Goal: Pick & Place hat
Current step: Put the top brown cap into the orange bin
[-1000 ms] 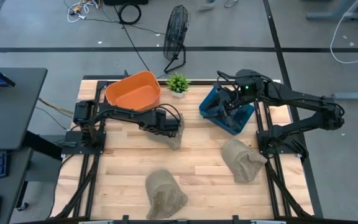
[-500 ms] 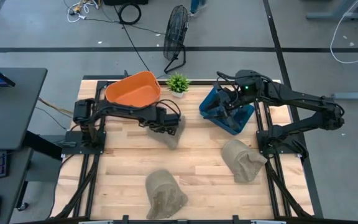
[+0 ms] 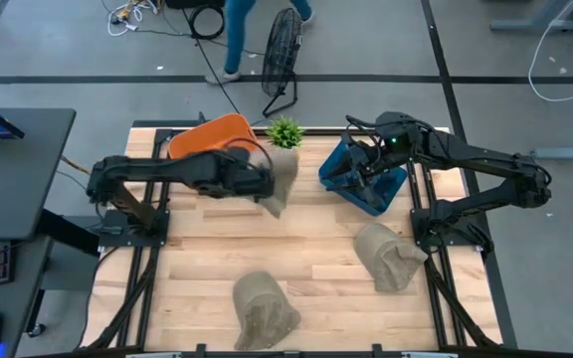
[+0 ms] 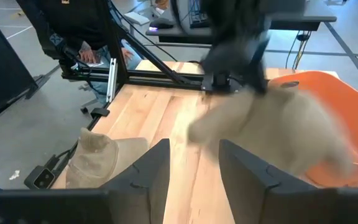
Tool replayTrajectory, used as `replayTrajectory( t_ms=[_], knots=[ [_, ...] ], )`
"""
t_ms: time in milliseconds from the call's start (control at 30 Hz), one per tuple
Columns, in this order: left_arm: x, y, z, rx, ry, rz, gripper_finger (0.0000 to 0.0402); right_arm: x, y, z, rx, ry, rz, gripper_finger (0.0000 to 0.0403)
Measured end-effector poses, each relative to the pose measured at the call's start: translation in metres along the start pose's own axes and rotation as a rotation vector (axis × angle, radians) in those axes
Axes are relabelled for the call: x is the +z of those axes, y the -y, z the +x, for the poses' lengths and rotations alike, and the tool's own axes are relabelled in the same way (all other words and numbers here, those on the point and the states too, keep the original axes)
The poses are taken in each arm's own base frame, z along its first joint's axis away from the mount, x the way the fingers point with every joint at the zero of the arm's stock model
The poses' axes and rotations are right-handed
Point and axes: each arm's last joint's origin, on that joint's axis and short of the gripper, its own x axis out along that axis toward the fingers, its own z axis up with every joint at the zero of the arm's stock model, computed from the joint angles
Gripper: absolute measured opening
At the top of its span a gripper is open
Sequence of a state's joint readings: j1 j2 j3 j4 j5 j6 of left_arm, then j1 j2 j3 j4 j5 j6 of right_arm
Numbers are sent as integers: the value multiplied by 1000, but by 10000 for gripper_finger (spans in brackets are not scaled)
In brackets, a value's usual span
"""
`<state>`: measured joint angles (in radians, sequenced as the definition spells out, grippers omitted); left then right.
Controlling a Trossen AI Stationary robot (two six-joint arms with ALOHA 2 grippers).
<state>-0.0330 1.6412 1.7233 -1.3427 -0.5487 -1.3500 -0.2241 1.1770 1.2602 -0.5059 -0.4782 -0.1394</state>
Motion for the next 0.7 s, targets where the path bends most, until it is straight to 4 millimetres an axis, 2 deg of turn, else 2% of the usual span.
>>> replayTrajectory(
  t_ms=[133,267,433,600,700],
  knots=[
    [22,-17,-20,100,49,-42,4,-1,0,0,1,-11,6,140],
    [37,-24,-17,145,90,-88,6,-2,0,0,2,-15,8,140],
    [57,-35,3,240,129,-101,5,-2,0,0,3,-20,20,140],
    [71,-55,35,382,115,-169,7,-3,-1,0,4,-32,43,140],
    [71,-70,58,466,33,-218,8,-4,-1,0,5,-36,46,140]
  ],
)
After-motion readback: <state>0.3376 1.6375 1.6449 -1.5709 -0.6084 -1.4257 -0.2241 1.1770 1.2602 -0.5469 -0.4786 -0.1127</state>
